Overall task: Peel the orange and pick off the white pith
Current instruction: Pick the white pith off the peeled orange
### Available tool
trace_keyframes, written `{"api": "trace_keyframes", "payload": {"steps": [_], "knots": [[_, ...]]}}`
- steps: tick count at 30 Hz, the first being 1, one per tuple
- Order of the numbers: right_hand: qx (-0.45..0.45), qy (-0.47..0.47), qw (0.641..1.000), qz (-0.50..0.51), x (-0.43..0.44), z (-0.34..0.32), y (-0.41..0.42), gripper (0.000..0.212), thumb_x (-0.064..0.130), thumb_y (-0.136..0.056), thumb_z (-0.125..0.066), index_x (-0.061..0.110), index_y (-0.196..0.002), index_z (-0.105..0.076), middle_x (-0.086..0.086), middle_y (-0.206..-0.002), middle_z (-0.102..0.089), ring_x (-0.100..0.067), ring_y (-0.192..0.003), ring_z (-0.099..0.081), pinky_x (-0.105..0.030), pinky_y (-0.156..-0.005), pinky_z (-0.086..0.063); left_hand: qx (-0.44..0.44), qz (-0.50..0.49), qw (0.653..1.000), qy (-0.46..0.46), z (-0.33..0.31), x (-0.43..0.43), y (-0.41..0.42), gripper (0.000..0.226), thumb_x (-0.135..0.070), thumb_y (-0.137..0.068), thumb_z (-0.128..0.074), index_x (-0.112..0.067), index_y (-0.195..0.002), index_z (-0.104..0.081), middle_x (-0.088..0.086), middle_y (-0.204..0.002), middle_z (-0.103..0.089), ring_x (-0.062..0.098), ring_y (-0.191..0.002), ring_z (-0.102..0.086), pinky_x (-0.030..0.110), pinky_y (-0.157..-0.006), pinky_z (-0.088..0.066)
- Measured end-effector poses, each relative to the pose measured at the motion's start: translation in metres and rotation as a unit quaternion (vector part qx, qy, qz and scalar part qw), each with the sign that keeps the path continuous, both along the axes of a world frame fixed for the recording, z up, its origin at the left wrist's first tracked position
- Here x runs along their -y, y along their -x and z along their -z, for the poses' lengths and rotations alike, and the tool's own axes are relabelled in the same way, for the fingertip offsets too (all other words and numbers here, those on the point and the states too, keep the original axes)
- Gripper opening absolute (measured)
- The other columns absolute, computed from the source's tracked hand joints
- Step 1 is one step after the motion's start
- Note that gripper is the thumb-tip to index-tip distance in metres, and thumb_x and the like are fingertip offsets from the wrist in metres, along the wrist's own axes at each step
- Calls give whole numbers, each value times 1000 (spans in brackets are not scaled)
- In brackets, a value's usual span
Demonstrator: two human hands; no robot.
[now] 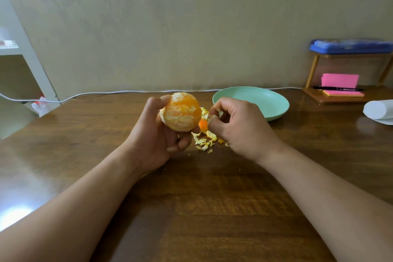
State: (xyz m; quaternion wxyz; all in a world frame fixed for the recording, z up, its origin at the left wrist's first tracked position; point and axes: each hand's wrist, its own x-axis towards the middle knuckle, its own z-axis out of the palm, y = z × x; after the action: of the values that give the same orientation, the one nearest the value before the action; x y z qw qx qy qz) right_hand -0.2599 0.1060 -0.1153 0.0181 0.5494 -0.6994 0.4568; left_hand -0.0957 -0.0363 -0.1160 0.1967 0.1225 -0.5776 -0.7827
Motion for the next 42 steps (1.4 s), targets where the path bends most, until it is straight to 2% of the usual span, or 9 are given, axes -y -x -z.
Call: {"api": "trace_keyframes", "payload": {"steps": [3, 7, 10, 13, 19, 26, 31, 38, 42], "knots": [[-16, -33, 999, 5, 0, 1, 0, 6, 27, -97, -73, 27, -92, -72, 12, -73, -67, -1, -63, -59, -16, -53, -41, -23, 7, 999, -25, -1, 3, -1, 60, -57, -94, -43, -5, -119, -60, 22, -94, -65, 25, -58, -48, 26, -44, -24], [-38, -81, 996, 9, 1, 2, -2, 14, 30, -105, -62, 30, -111, -75, 11, -91, -75, -7, -77, -67, -33, -67, -55, -17, -5, 999, -33, -2, 4, -2, 58, -56, -96, -44, -5, -119, -62, 23, -97, -68, 24, -61, -49, 22, -41, -32], [-18, -36, 999, 14, 0, -2, -5, 19, 28, -103, -66, 34, -120, -71, 15, -106, -75, -5, -93, -69, -30, -80, -60, -13, -19, 999, -27, -1, 3, 0, 55, -48, -93, -49, -7, -127, -61, 21, -104, -69, 22, -65, -52, 22, -45, -37], [60, 15, 998, -9, 0, -9, -6, 14, 30, -98, -74, 33, -111, -70, 12, -99, -73, -9, -91, -70, -33, -80, -62, -20, -31, 999, -33, 1, 4, 2, 56, -38, -84, -62, -9, -130, -59, 13, -101, -70, 21, -70, -57, 24, -51, -36], [126, 36, 991, -36, 4, -6, -9, 13, 31, -93, -82, 28, -99, -71, 5, -89, -74, -13, -80, -71, -35, -70, -64, -32, -50, 998, -19, 2, 2, 5, 51, -29, -83, -59, -3, -127, -57, 12, -94, -68, 23, -74, -61, 26, -53, -40], [167, 39, 984, -41, 7, -4, -9, 16, 28, -91, -85, 24, -101, -74, 4, -90, -76, -13, -82, -73, -33, -70, -64, -39, -50, 997, 34, 6, 4, 5, 63, -29, -75, -70, -9, -133, -56, 9, -102, -70, 20, -78, -63, 27, -58, -43], [183, 26, 981, -65, 5, -6, -8, 11, 21, -92, -84, 21, -94, -73, 5, -82, -72, -6, -72, -67, -29, -62, -62, -39, -38, 997, 53, 6, 4, 4, 69, -35, -68, -74, -15, -132, -56, 7, -104, -69, 19, -79, -64, 26, -58, -44], [183, 26, 981, -56, 6, -4, -8, 10, 16, -92, -79, 23, -95, -73, 4, -82, -72, -17, -76, -70, -39, -67, -64, -50, -44, 998, 24, 8, 5, 5, 65, -27, -76, -68, -7, -136, -53, 9, -99, -69, 21, -77, -63, 25, -54, -45], [188, 16, 980, -55, 4, -6, -8, 13, 13, -93, -77, 23, -102, -74, 2, -86, -73, -12, -77, -70, -27, -60, -59, -51, -41, 998, 23, 7, 6, 5, 71, -31, -71, -71, -9, -136, -53, 8, -100, -70, 21, -77, -64, 26, -55, -44]]}}
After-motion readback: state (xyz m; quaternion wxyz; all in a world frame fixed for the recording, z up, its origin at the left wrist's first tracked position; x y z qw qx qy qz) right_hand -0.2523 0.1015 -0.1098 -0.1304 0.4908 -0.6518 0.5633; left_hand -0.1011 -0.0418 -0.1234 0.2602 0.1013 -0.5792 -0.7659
